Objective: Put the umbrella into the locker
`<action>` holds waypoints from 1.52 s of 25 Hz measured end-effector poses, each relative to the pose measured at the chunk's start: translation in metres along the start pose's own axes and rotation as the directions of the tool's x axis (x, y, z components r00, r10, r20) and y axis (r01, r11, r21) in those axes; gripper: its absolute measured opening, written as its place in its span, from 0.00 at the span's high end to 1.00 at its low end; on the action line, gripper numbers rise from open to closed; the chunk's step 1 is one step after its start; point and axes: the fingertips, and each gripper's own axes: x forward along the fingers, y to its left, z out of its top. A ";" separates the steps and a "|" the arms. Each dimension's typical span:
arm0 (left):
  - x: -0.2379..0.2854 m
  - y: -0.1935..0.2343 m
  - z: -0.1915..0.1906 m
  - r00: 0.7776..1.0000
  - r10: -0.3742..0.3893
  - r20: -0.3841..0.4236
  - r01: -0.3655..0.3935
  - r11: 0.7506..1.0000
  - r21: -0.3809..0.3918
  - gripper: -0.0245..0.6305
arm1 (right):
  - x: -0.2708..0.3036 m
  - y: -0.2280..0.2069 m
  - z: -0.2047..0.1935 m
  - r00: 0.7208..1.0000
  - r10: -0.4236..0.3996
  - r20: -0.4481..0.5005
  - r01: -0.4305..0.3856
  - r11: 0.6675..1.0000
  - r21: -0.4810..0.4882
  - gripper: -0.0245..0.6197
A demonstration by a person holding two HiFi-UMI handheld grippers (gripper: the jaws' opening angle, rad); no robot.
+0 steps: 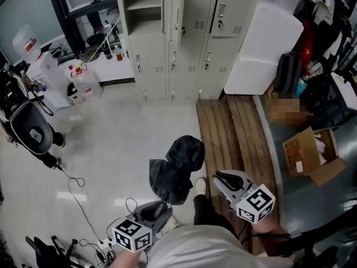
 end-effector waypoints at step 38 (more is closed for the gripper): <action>0.125 0.321 0.440 0.950 0.256 0.178 -0.251 0.967 -0.050 0.72 | 0.314 -0.292 0.224 0.983 0.162 0.081 -0.152 0.981 -0.119 0.93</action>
